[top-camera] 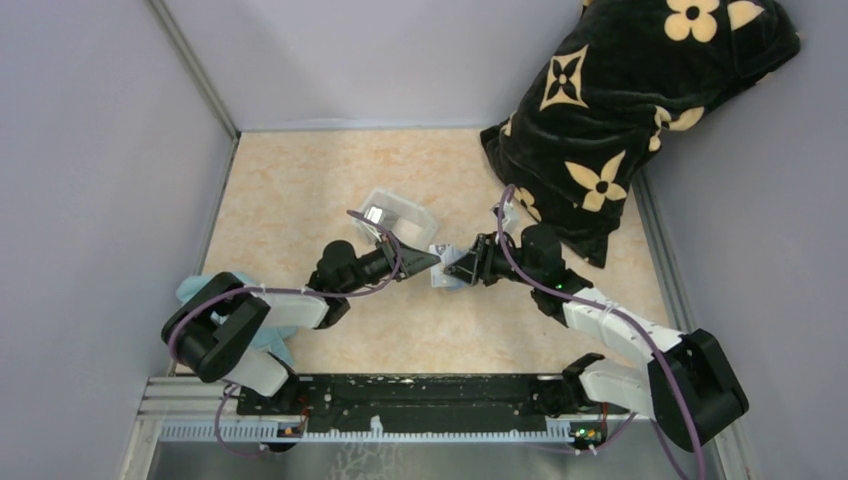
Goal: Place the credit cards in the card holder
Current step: Pick up the credit card from the storage box.
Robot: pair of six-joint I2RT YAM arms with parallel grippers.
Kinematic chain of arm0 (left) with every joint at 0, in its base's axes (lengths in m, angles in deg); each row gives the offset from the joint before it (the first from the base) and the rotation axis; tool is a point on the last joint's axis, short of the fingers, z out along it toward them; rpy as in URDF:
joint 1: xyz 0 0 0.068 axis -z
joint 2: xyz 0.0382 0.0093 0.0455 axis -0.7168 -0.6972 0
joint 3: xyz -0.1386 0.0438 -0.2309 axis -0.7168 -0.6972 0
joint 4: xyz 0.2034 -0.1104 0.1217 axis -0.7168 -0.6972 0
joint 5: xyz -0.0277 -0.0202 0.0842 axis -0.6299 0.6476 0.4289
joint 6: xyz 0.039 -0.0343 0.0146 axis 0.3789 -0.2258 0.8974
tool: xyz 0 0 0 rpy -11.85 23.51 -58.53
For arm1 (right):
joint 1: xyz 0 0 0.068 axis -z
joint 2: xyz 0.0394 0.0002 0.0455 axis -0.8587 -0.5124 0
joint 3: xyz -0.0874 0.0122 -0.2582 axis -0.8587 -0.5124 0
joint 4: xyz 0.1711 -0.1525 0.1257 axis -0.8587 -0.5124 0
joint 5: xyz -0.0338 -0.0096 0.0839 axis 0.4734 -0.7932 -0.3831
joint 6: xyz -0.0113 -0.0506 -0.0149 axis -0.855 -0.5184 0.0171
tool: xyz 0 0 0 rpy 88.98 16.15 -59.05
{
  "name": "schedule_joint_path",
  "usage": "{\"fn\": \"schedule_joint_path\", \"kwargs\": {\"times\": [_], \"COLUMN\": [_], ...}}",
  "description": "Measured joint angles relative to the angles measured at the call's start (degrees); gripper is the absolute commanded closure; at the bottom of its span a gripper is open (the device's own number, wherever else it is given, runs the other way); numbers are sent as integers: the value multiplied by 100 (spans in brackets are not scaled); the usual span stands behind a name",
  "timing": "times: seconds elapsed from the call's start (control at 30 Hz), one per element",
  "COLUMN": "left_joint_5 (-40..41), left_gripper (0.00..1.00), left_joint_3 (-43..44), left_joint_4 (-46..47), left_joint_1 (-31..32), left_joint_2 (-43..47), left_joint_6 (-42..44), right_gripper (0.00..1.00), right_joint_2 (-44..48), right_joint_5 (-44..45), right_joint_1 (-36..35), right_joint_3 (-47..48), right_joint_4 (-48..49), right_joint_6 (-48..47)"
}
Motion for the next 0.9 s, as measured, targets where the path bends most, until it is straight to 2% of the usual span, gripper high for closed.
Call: {"fn": "schedule_joint_path", "kwargs": {"times": [0.1, 0.3, 0.37, 0.4, 0.5, 0.57, 0.67, 0.77, 0.9], "left_joint_5": [-33, -79, -79, -79, -85, -83, -85, -55, 164], "left_gripper": [100, 100, 100, 96, 62, 50, 38, 30, 27], "left_joint_3": [-76, -122, -129, -133, -133, -133, -149, -160, -214], "left_joint_4": [334, 802, 898, 984, 1224, 1246, 1237, 1093, 752], "left_joint_1": [0, -13, -48, -63, -92, -98, -68, -50, -50], "left_joint_2": [-199, -549, -647, -704, -898, -1008, -1040, -992, -848], "left_joint_6": [-212, -487, -562, -603, -706, -769, -824, -780, -660], "right_gripper": [65, 99, 100, 100, 100, 100, 100, 100, 100], "right_joint_2": [-144, -457, -511, -549, -675, -721, -721, -719, -719], "right_joint_5": [-83, -286, -393, -448, -535, -629, -695, -706, -684], "right_joint_1": [72, 216, 267, 286, 334, 345, 367, 439, 546], "right_joint_3": [-68, -181, -227, -245, -256, -258, -256, -247, -232], "right_joint_4": [291, 907, 1113, 1237, 1416, 1534, 1585, 1486, 1187], "right_joint_6": [125, 435, 577, 625, 758, 824, 848, 817, 693]}}
